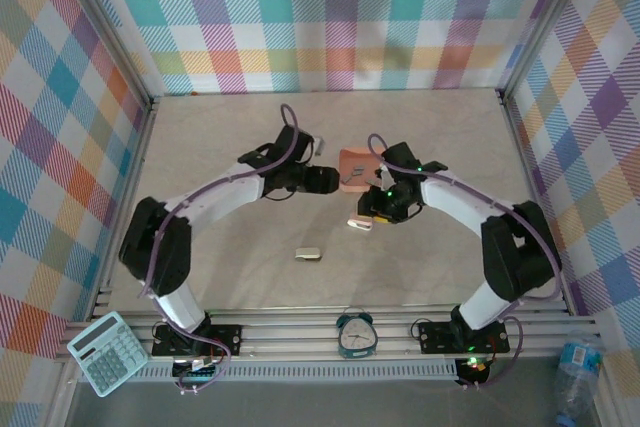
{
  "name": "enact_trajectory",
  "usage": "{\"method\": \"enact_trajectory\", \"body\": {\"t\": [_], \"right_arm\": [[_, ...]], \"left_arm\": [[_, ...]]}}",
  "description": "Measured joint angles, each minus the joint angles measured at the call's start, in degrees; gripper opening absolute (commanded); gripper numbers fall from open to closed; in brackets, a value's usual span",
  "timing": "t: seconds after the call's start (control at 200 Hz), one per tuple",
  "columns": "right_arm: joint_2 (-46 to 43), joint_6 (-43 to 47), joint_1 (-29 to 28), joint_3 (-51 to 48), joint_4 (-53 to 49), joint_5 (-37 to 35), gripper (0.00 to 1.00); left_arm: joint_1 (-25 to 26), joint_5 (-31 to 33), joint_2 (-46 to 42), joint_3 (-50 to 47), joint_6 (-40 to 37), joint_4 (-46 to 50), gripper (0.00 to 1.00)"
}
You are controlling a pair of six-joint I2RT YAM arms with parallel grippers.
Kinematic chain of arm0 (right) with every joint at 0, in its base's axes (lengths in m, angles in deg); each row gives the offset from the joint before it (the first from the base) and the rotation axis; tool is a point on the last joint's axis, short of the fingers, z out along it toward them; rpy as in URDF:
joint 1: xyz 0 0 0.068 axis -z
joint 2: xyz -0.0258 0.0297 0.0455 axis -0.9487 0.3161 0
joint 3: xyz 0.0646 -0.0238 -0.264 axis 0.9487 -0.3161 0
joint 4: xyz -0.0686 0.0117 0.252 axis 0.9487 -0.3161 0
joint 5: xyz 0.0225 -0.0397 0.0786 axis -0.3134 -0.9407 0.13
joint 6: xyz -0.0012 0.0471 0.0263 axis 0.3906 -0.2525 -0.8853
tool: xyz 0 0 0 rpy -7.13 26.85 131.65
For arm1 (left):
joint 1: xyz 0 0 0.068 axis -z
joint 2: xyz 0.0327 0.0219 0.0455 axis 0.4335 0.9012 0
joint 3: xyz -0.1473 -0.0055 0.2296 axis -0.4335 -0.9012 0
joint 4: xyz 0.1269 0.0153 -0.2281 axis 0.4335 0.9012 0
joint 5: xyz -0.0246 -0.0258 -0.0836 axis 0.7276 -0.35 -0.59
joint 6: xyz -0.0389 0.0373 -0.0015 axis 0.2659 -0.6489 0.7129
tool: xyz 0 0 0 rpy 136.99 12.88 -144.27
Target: Load the staples into the stapler
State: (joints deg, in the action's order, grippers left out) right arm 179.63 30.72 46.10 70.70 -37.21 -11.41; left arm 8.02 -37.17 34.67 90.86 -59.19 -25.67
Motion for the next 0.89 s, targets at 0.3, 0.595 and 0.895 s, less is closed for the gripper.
{"method": "enact_trajectory", "body": {"t": [0.3,0.595,0.895], "right_arm": [[-11.0,6.4,9.0,-5.9,8.0,-5.7,0.99],[-14.0,17.7,19.2,-16.6,27.3,-12.6,0.99],[-11.8,23.9,22.2,-29.7,48.5,-15.0,0.99]], "left_arm": [[-8.7,21.9,-19.0,-16.3,-3.9,-6.2,1.00],[-15.2,38.7,-31.5,-41.6,-8.2,-25.2,1.00],[-20.3,34.4,-25.1,-52.7,-13.9,-44.9,1.00]]}}
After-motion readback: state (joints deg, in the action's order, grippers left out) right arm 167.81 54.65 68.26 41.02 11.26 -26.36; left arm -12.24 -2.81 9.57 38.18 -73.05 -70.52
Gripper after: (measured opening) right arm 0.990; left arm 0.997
